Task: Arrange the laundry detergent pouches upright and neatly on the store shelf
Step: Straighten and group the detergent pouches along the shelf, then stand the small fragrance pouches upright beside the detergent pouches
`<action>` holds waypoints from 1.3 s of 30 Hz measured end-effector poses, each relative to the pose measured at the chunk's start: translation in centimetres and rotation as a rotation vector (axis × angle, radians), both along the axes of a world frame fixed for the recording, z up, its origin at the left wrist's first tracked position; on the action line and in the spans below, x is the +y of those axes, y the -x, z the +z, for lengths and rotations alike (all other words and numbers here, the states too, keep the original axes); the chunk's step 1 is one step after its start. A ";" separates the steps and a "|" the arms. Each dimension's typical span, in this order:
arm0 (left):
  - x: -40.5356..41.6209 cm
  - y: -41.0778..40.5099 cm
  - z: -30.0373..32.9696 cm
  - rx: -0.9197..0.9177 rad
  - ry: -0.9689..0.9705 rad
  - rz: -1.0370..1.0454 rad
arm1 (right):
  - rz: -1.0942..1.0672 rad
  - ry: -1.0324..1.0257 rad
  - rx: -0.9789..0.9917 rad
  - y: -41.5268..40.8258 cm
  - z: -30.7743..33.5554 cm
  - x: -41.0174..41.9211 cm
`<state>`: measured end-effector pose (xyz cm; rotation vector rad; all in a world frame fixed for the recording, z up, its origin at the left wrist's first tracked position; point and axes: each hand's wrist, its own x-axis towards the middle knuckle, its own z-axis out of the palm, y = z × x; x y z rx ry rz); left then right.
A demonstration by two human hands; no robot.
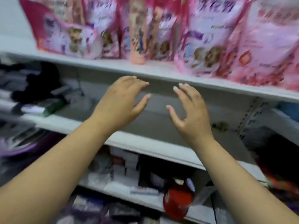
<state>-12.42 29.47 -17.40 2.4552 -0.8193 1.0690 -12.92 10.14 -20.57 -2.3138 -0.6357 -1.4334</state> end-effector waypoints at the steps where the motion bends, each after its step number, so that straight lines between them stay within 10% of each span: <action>1: 1.0 1.2 -2.1 0.010 -0.028 0.068 | 0.038 0.051 0.050 0.4 -1.8 0.7; 16: 13.5 26.2 -25.9 0.983 -0.072 0.956 | 0.370 0.874 1.007 9.9 -22.7 13.4; 25: 20.0 27.8 -30.2 1.123 -0.175 0.943 | 0.301 0.982 1.234 12.8 -28.3 22.2; 39: 27.2 19.2 -45.6 1.406 0.226 1.049 | 0.273 1.070 1.568 3.0 -43.1 34.6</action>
